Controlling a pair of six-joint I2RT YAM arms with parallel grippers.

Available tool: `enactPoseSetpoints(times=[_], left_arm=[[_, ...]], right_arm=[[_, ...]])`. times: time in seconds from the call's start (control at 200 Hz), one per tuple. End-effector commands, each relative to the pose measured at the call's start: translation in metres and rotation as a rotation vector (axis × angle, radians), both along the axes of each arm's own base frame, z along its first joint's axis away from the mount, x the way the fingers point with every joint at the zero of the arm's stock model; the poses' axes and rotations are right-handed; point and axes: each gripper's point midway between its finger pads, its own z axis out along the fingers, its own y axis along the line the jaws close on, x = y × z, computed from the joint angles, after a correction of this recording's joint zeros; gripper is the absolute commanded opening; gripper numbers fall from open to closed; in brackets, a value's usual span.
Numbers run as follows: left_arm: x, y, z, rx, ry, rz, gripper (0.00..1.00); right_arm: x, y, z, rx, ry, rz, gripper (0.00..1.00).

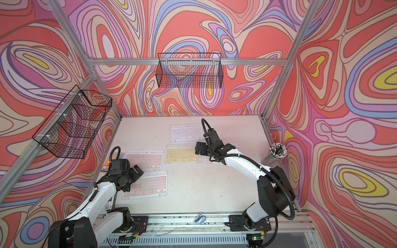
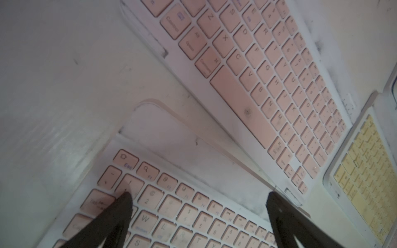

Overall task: Stack the numeric keypads
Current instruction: Place the numeric keypad at the numeric keypad, then move the numeric keypad to the center of the board.

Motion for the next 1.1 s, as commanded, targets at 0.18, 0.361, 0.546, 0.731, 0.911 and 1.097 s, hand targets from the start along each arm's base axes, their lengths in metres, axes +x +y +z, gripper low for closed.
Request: enactPoseSetpoints(times=[0.18,0.361,0.546,0.731,0.911,1.097], left_arm=[[-0.021,-0.021,-0.014,-0.117,0.087,-0.029,1.00],[-0.046,-0.046,-0.030,-0.136,0.149,-0.087,1.00],[-0.061,-0.077,-0.040,-0.142,0.193,-0.152,1.00],[-0.063,-0.112,-0.034,-0.149,0.181,-0.224,1.00],[-0.057,-0.148,-0.029,-0.105,0.183,-0.337,1.00],[-0.034,-0.155,-0.011,-0.037,0.125,-0.396,1.00]], right_arm=[[-0.022,0.020,0.005,0.080,0.048,0.041,0.98],[-0.032,0.026,0.003,0.113,0.085,0.058,0.98],[-0.042,0.028,-0.005,0.106,0.128,0.052,0.98],[-0.052,0.023,-0.019,0.069,0.166,0.014,0.98],[-0.055,0.014,-0.033,0.012,0.203,-0.052,0.98],[-0.063,0.015,-0.046,-0.133,0.210,-0.067,0.98]])
